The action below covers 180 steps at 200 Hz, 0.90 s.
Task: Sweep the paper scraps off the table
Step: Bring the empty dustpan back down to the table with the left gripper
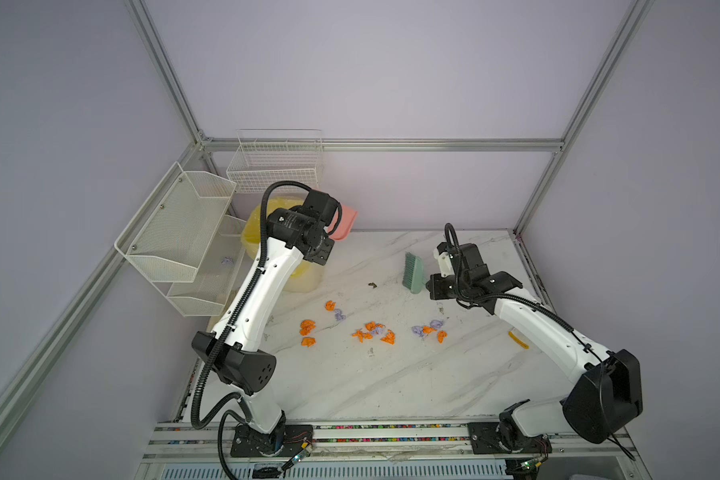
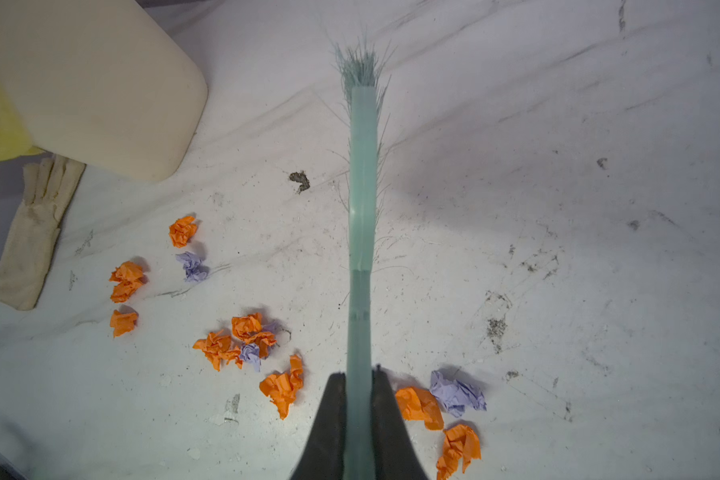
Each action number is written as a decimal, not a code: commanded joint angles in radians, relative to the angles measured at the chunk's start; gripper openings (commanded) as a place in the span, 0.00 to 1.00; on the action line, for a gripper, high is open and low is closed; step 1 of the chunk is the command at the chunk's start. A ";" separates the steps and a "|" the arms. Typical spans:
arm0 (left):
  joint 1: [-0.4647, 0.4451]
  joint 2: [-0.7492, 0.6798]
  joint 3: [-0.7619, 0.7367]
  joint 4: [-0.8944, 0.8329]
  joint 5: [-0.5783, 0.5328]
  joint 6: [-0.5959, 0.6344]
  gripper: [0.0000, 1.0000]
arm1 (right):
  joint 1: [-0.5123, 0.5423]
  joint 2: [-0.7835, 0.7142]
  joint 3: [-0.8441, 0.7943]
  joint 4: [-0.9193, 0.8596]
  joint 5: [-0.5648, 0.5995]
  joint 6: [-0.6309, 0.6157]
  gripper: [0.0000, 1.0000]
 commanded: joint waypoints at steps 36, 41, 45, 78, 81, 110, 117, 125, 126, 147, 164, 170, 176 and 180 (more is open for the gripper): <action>-0.043 0.038 -0.077 0.091 0.431 -0.020 0.00 | -0.098 -0.026 0.066 -0.039 0.034 0.033 0.00; -0.046 0.042 -0.093 0.101 0.436 -0.020 0.00 | -0.113 -0.033 0.064 -0.045 0.038 0.032 0.00; -0.046 0.046 -0.107 0.109 0.444 -0.022 0.00 | -0.120 -0.035 0.066 -0.049 0.040 0.032 0.00; -0.066 0.097 -0.236 0.183 0.517 -0.004 0.00 | -0.201 -0.071 0.084 -0.082 0.053 0.033 0.00; -0.066 0.103 -0.243 0.187 0.517 -0.003 0.00 | -0.204 -0.071 0.088 -0.084 0.057 0.033 0.00; -0.073 0.158 -0.291 0.223 0.509 0.013 0.00 | -0.211 -0.066 0.114 -0.078 0.026 0.045 0.00; -0.074 0.169 -0.296 0.230 0.522 0.017 0.00 | -0.212 -0.061 0.117 -0.069 0.006 0.044 0.00; -0.077 0.176 -0.303 0.244 0.532 0.016 0.00 | -0.212 -0.056 0.116 -0.058 -0.013 0.046 0.00; -0.076 0.178 -0.306 0.246 0.532 0.016 0.00 | -0.212 -0.055 0.116 -0.057 -0.015 0.046 0.00; -0.082 0.202 -0.314 0.255 0.531 0.008 0.00 | -0.212 -0.047 0.116 -0.045 -0.061 0.062 0.00; -0.088 0.211 -0.319 0.239 0.495 0.015 0.00 | -0.210 -0.047 0.105 -0.062 -0.055 0.087 0.00; -0.091 0.210 -0.323 0.233 0.482 0.021 0.00 | -0.212 -0.047 0.094 -0.069 -0.045 0.094 0.00; -0.093 0.210 -0.329 0.228 0.466 0.024 0.00 | -0.212 -0.049 0.085 -0.077 -0.035 0.098 0.00; -0.095 0.207 -0.336 0.227 0.459 0.027 0.00 | -0.212 -0.052 0.077 -0.084 -0.029 0.101 0.00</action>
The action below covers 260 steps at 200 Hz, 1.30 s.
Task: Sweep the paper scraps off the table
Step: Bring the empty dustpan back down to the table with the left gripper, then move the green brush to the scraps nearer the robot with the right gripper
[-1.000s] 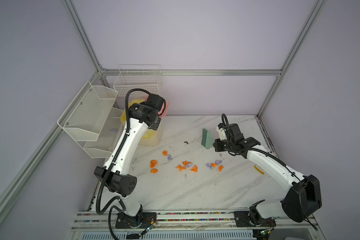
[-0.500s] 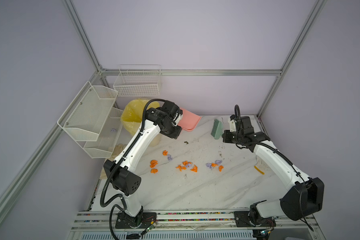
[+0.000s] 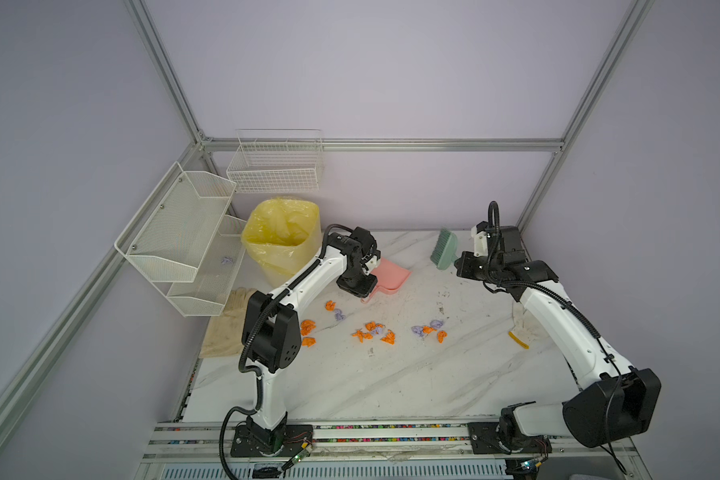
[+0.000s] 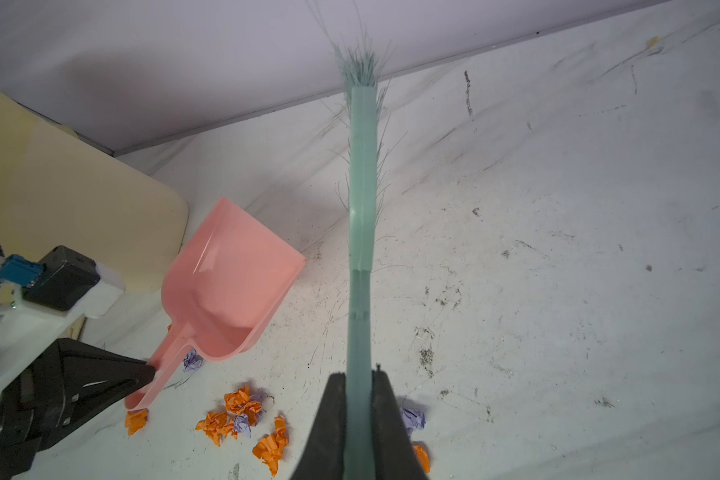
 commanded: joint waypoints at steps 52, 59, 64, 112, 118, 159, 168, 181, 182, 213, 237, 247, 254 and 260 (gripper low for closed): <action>-0.043 0.004 -0.068 0.005 -0.084 0.038 0.00 | 0.002 -0.120 -0.147 -0.074 -0.110 0.037 0.00; -0.042 0.007 -0.074 0.003 -0.102 0.041 0.00 | 0.002 -0.133 -0.156 -0.085 -0.128 0.035 0.00; -0.043 0.006 -0.079 -0.001 -0.117 0.050 0.00 | 0.002 -0.147 -0.169 -0.097 -0.140 0.035 0.00; -0.028 -0.030 -0.121 0.006 -0.165 0.061 0.00 | 0.003 -0.205 -0.229 -0.142 -0.279 0.054 0.00; -0.028 -0.032 -0.126 0.011 -0.149 0.062 0.00 | 0.003 -0.205 -0.232 -0.152 -0.290 0.059 0.00; -0.026 -0.039 -0.152 0.017 -0.184 0.059 0.00 | 0.003 -0.195 -0.149 -0.383 -0.019 0.148 0.00; -0.026 -0.043 -0.153 0.017 -0.185 0.059 0.00 | 0.002 -0.198 -0.102 -0.422 0.054 0.167 0.00; -0.025 -0.049 -0.155 0.018 -0.183 0.057 0.00 | 0.002 -0.207 -0.034 -0.492 0.141 0.189 0.00; -0.026 -0.050 -0.155 0.018 -0.183 0.058 0.00 | 0.002 -0.208 -0.030 -0.495 0.146 0.190 0.00; -0.025 -0.064 -0.168 0.028 -0.173 0.057 0.00 | 0.002 -0.193 0.060 -0.602 0.222 0.205 0.00; -0.026 -0.068 -0.167 0.029 -0.157 0.054 0.00 | 0.003 -0.136 0.057 -0.719 0.251 0.202 0.00; -0.026 -0.069 -0.168 0.031 -0.155 0.055 0.00 | 0.002 -0.124 0.054 -0.752 0.256 0.190 0.00; -0.026 -0.071 -0.168 0.032 -0.155 0.054 0.00 | 0.003 -0.122 0.054 -0.769 0.264 0.183 0.00; -0.026 -0.071 -0.168 0.032 -0.155 0.055 0.00 | 0.002 -0.119 0.055 -0.782 0.267 0.179 0.00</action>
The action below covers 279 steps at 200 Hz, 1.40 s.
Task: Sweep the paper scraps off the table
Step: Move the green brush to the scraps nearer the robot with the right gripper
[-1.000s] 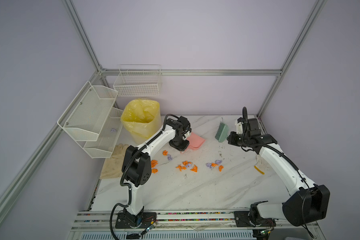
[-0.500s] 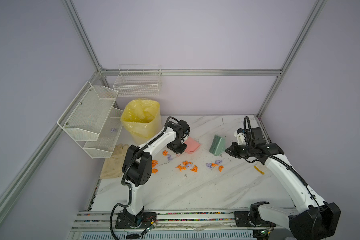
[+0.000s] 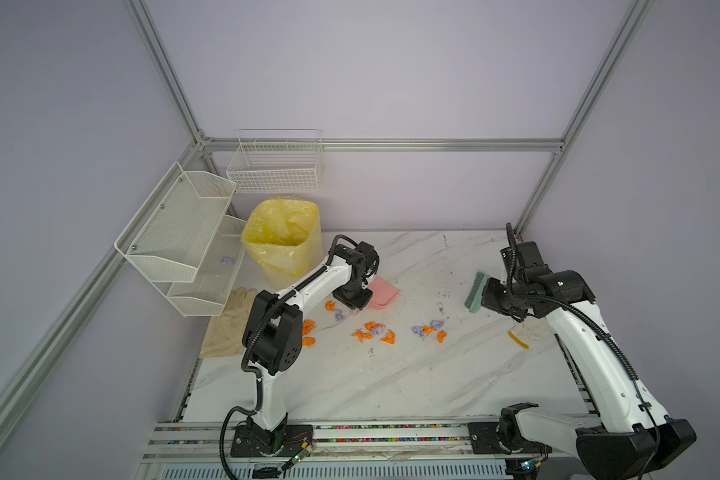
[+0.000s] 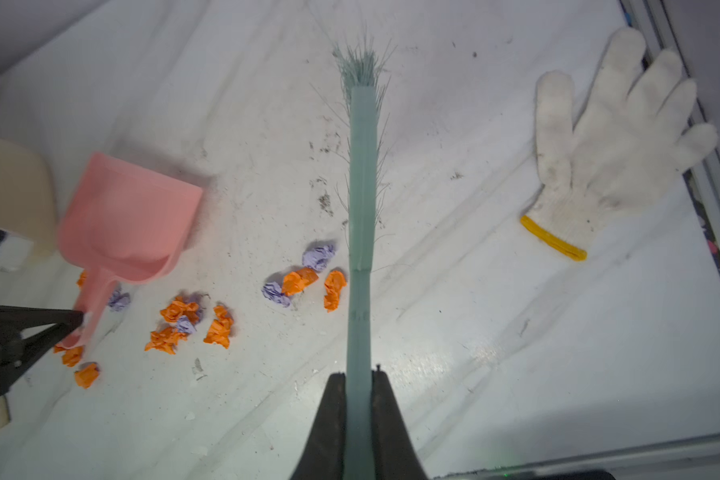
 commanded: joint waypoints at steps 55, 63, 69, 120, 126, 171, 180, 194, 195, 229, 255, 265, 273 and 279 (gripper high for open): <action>0.005 -0.058 -0.030 0.020 0.007 0.021 0.00 | 0.001 0.091 -0.078 -0.169 -0.092 -0.054 0.00; 0.005 -0.057 -0.030 0.020 0.005 0.021 0.00 | 0.001 0.099 -0.073 -0.169 -0.093 -0.055 0.00; 0.005 -0.057 -0.031 0.020 0.005 0.021 0.00 | 0.002 0.108 -0.071 -0.169 -0.106 -0.058 0.00; 0.007 -0.049 -0.027 0.019 0.015 0.022 0.00 | 0.002 0.176 -0.080 -0.150 -0.168 -0.075 0.00; 0.009 -0.049 -0.028 0.018 0.016 0.024 0.00 | 0.001 0.180 -0.081 -0.142 -0.176 -0.073 0.00; 0.011 -0.044 -0.026 0.017 0.024 0.022 0.00 | 0.003 0.228 -0.047 -0.116 -0.277 -0.049 0.00; 0.012 -0.043 -0.027 0.015 0.025 0.024 0.00 | 0.007 0.238 -0.041 -0.114 -0.290 -0.043 0.00; 0.011 -0.046 -0.029 0.015 0.017 0.023 0.00 | 0.010 0.247 -0.037 -0.105 -0.310 -0.031 0.00; 0.012 -0.046 -0.030 0.015 0.016 0.023 0.00 | 0.011 0.246 -0.037 -0.103 -0.312 -0.031 0.00; 0.012 -0.047 -0.033 0.017 0.015 0.023 0.00 | 0.021 0.248 -0.072 -0.033 -0.371 0.023 0.00; 0.012 -0.050 -0.035 0.017 0.005 0.024 0.00 | 0.041 0.259 -0.090 0.042 -0.430 0.083 0.00; 0.014 -0.051 -0.037 0.016 0.000 0.025 0.00 | 0.050 0.271 -0.081 0.060 -0.428 0.098 0.00; 0.014 -0.051 -0.038 0.017 -0.005 0.025 0.00 | 0.052 0.280 -0.071 0.072 -0.428 0.109 0.00; 0.016 -0.052 -0.039 0.017 -0.010 0.025 0.00 | 0.053 0.286 -0.064 0.082 -0.431 0.115 0.00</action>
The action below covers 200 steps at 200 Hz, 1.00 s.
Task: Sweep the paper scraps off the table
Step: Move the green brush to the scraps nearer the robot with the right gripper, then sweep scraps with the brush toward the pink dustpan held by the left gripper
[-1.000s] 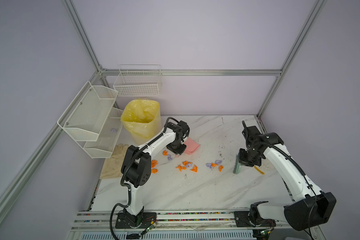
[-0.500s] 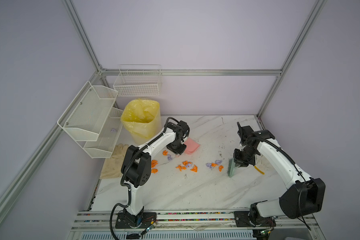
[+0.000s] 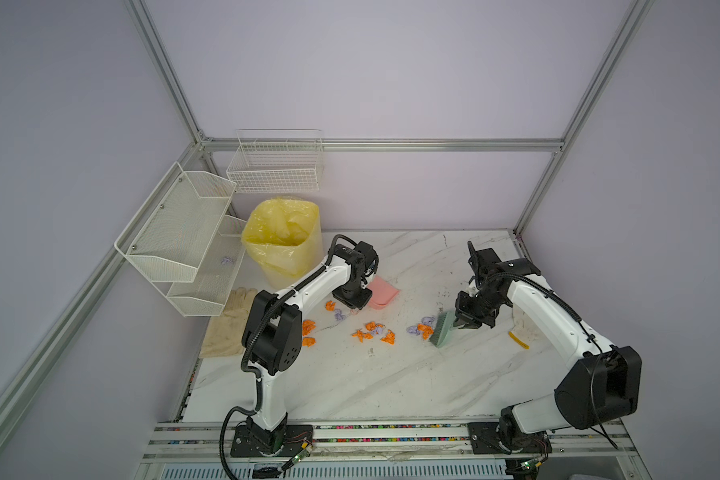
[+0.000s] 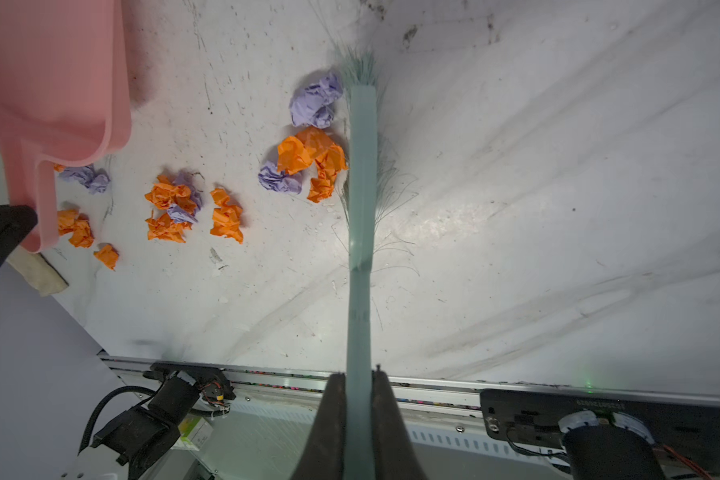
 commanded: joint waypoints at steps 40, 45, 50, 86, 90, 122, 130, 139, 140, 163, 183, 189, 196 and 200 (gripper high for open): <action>0.023 -0.075 -0.058 0.019 -0.075 0.043 0.00 | 0.017 0.082 0.057 0.140 -0.033 0.085 0.00; 0.024 -0.080 -0.062 0.020 -0.076 0.049 0.00 | 0.017 0.087 0.060 0.155 -0.039 0.089 0.00; 0.025 -0.086 -0.065 0.021 -0.078 0.055 0.00 | 0.017 0.090 0.063 0.171 -0.039 0.093 0.00; 0.025 -0.122 -0.099 0.036 -0.169 0.067 0.00 | 0.019 0.100 0.090 0.258 -0.021 0.105 0.00; 0.026 -0.126 -0.103 0.037 -0.180 0.068 0.00 | 0.019 0.100 0.098 0.255 -0.009 0.104 0.00; 0.028 -0.148 -0.121 0.044 -0.218 0.093 0.00 | 0.020 0.068 0.141 0.186 0.063 0.077 0.00; 0.028 -0.152 -0.126 0.046 -0.223 0.101 0.00 | 0.019 0.047 0.139 0.185 0.067 0.080 0.00; 0.028 -0.157 -0.132 0.050 -0.229 0.112 0.00 | 0.019 0.021 0.132 0.156 0.073 0.091 0.00; 0.028 -0.157 -0.132 0.051 -0.229 0.114 0.00 | 0.019 0.017 0.131 0.155 0.074 0.093 0.00; 0.031 -0.164 -0.141 0.062 -0.236 0.136 0.00 | 0.021 -0.035 0.093 0.135 0.057 0.115 0.00; 0.036 -0.165 -0.122 0.057 -0.190 0.140 0.00 | 0.034 -0.076 0.046 0.124 0.067 0.134 0.00; 0.036 -0.160 -0.113 0.052 -0.177 0.134 0.00 | 0.044 -0.088 0.033 0.123 0.076 0.145 0.00; 0.036 -0.156 -0.106 0.049 -0.175 0.130 0.00 | 0.058 -0.095 0.025 0.117 0.092 0.157 0.00; 0.036 -0.153 -0.104 0.045 -0.173 0.130 0.00 | 0.065 -0.096 0.024 0.110 0.097 0.159 0.00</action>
